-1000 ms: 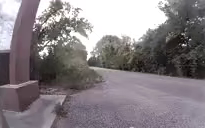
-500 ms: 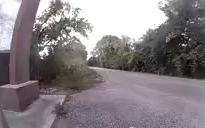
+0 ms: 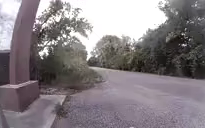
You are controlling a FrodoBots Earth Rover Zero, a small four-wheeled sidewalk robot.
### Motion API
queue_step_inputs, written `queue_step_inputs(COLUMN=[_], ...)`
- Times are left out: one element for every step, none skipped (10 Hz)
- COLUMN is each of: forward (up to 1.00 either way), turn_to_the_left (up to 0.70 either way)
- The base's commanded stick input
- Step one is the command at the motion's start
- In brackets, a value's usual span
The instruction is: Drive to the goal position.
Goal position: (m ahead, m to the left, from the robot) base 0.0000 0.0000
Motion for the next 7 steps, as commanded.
queue_step_inputs(forward=[0.05,0.05,0.05,0.05,0.05,0.05,0.05], turn_to_the_left=[0.00,0.00,0.00,0.00,0.00,0.00,0.00])
